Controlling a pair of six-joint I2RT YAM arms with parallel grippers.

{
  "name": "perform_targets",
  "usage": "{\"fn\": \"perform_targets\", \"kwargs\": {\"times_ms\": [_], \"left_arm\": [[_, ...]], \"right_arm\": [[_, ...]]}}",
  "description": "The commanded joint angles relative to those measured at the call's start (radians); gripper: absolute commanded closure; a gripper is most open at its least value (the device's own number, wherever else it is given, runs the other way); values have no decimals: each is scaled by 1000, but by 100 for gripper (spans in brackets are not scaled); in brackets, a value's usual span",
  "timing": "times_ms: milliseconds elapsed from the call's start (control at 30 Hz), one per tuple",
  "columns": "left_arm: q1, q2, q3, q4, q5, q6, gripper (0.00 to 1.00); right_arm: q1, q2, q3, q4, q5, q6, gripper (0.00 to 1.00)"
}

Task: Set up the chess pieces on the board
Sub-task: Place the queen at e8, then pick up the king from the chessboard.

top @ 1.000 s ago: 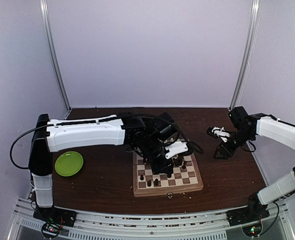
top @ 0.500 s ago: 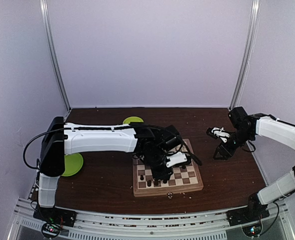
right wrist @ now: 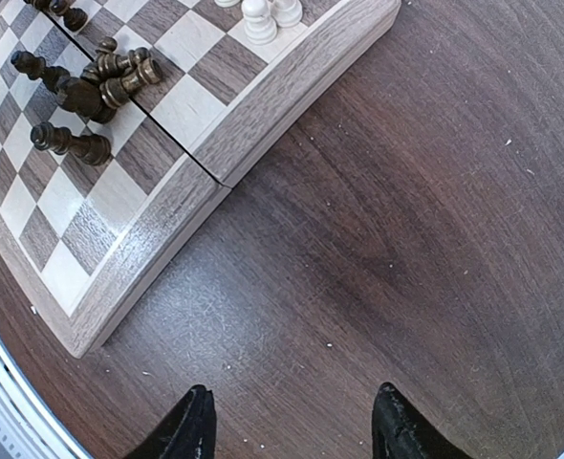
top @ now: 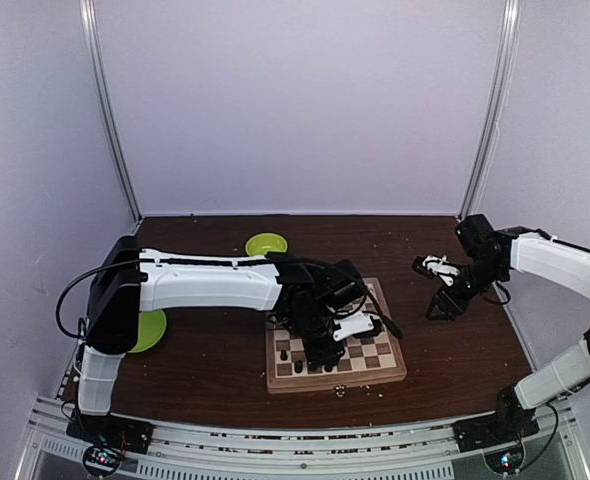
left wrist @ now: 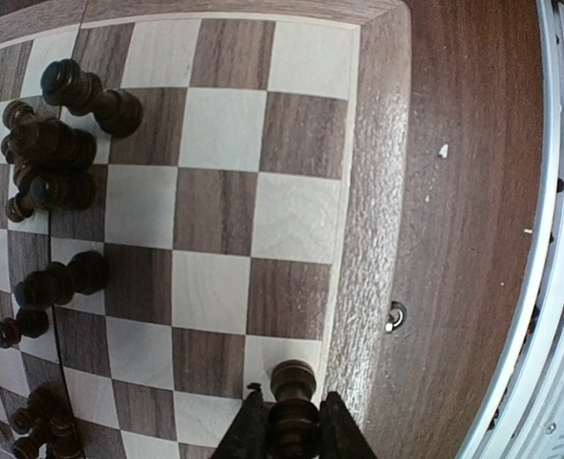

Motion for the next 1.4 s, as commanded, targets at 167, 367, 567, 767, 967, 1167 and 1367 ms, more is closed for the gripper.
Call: {"fn": "perform_targets", "kwargs": {"times_ms": [167, 367, 567, 767, 967, 1167, 1367], "left_arm": [[2, -3, -3, 21, -4, 5, 71], [2, -67, 21, 19, -27, 15, 68], [48, -161, 33, 32, -75, -31, 63], [157, -177, 11, 48, -200, -158, 62], [222, -164, -35, 64, -208, -199, 63], [249, -136, -59, 76, -169, -185, 63], [234, -127, -63, 138, -38, -124, 64]], "right_arm": [[12, 15, 18, -12, 21, -7, 44], [14, 16, 18, -14, 22, -7, 44], [17, 17, 19, -16, 23, -11, 43], [20, 1, 15, -17, 19, -16, 42], [19, 12, 19, -26, 14, -20, 42], [21, 21, 22, -27, 17, -21, 42], [24, 28, 23, -27, 22, -22, 43]]}}
